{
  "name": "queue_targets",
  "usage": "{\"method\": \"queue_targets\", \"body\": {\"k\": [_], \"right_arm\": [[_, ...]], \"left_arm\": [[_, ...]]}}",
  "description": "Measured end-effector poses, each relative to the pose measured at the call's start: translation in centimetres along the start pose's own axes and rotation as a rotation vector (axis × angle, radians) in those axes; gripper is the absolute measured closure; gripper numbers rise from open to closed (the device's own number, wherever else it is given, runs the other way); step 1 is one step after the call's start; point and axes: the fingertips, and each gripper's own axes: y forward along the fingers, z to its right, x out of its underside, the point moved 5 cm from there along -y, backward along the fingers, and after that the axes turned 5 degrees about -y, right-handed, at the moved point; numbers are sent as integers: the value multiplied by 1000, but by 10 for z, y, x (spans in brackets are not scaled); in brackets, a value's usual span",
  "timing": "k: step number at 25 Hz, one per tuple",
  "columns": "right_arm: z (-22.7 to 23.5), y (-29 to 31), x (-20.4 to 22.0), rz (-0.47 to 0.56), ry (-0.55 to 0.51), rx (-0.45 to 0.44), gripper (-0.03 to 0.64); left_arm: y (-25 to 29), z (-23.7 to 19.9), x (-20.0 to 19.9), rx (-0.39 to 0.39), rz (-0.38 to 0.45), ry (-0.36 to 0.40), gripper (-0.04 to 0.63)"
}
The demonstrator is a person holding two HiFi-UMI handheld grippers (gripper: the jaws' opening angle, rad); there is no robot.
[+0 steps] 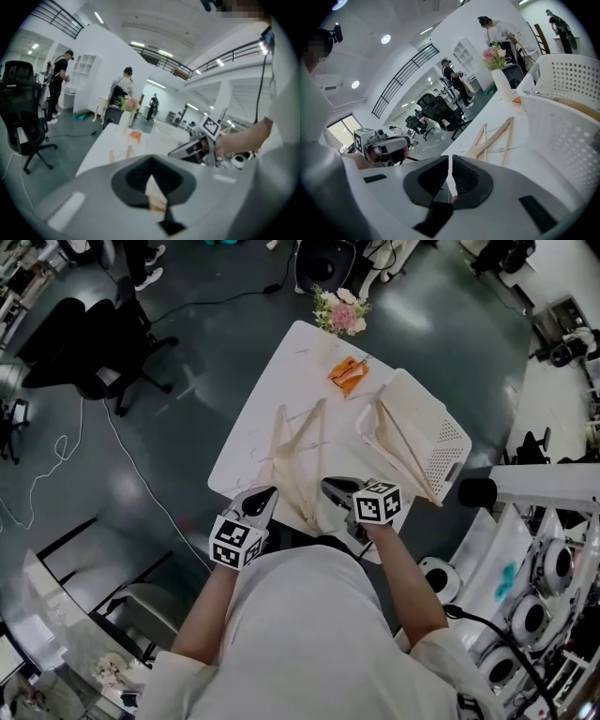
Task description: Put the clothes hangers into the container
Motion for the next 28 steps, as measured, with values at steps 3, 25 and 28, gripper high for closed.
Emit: {"method": "queue_targets", "body": {"k": [3,25,28], "right_arm": [[-1,21,7,-46,-20,-2,604],[35,148,54,-349,-125,163,497],[43,159,53,-361,-135,207,483]], "left_arm": [[-5,-11,5,-16,-8,-15,594],[-49,-81,33,-68,-57,-94,594],[-53,-89,37,-69,-65,-102,594]]}}
